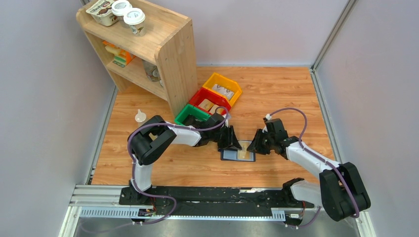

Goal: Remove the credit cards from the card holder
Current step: Remove the credit card from the card holder.

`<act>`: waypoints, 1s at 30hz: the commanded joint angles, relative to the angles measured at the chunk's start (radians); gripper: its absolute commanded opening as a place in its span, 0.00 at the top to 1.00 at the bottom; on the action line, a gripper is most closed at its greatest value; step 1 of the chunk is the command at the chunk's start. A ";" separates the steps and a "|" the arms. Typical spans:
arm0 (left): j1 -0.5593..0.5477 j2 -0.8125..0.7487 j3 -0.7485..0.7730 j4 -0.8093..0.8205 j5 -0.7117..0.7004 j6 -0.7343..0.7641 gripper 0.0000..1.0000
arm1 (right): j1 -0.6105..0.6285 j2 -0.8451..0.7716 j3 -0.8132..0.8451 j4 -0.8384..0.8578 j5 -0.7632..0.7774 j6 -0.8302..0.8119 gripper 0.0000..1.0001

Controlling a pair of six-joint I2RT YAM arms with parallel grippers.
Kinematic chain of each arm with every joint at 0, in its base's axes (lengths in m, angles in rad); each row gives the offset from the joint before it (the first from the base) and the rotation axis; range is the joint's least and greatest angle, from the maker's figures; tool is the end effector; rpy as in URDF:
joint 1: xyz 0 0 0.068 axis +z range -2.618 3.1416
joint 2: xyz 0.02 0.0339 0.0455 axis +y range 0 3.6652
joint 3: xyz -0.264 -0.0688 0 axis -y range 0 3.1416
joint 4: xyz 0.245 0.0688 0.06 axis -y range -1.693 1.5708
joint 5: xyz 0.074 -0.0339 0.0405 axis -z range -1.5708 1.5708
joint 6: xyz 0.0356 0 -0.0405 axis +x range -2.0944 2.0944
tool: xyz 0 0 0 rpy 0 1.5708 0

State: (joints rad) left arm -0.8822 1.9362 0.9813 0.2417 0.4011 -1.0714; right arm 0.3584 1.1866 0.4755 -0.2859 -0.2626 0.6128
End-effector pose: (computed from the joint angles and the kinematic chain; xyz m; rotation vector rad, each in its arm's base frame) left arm 0.2343 -0.3066 0.1249 -0.0052 2.6805 -1.3148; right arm 0.1884 0.0804 0.1528 0.2358 2.6647 0.6803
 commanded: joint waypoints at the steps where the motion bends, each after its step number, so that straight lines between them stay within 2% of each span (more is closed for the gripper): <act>1: 0.000 0.007 -0.009 0.123 0.038 -0.033 0.64 | -0.001 0.004 -0.031 -0.015 0.014 0.002 0.76; 15: 0.002 -0.057 -0.072 0.338 0.067 -0.117 0.91 | -0.001 0.008 -0.044 -0.012 0.020 0.005 0.76; 19: 0.000 -0.051 -0.073 0.369 0.073 -0.121 0.92 | 0.001 0.016 -0.043 -0.006 0.014 0.005 0.76; 24: -0.006 -0.022 -0.061 0.392 0.085 -0.127 0.83 | 0.001 0.034 -0.038 0.008 -0.001 0.010 0.76; 27: -0.012 -0.003 -0.050 0.403 0.094 -0.128 0.82 | 0.001 0.045 -0.037 0.011 -0.003 0.010 0.76; 30: -0.011 -0.006 -0.067 0.403 0.085 -0.131 0.92 | -0.001 0.053 -0.032 -0.001 0.011 0.005 0.76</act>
State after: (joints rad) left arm -0.8703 1.9362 0.8955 0.5182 0.4397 -1.1774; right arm 0.3489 1.1923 0.4629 -0.2554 -0.2714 0.6247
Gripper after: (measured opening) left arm 0.124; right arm 0.240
